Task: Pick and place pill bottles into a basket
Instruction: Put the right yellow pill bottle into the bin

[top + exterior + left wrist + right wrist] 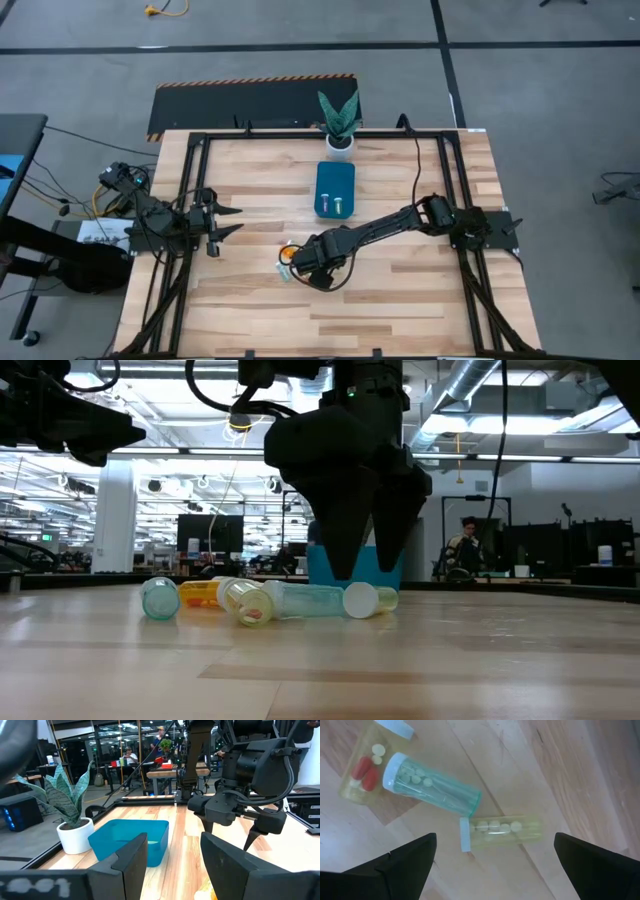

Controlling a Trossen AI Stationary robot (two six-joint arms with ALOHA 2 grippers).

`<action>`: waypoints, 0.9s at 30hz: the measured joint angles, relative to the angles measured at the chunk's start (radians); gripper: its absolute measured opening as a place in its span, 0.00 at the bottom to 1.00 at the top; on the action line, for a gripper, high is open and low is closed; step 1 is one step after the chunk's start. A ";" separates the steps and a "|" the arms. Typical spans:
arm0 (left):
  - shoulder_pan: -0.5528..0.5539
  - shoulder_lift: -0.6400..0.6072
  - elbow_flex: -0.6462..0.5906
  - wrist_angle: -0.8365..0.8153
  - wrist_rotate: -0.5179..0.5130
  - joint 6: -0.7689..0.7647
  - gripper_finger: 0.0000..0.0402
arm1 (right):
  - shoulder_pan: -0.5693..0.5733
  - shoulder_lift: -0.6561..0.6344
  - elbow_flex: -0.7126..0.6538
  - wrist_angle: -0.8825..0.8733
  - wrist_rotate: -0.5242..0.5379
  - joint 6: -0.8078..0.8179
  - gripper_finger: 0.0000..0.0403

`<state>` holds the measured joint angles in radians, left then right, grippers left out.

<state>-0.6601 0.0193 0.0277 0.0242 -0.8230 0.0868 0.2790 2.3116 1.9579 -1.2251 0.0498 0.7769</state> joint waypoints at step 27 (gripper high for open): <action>0.000 0.000 0.000 0.000 0.000 0.000 0.44 | -0.008 -0.001 -0.116 0.149 -0.023 0.003 0.99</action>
<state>-0.6600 0.0194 0.0277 0.0242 -0.8229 0.0867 0.2714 2.3104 1.8423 -1.0760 0.0273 0.7799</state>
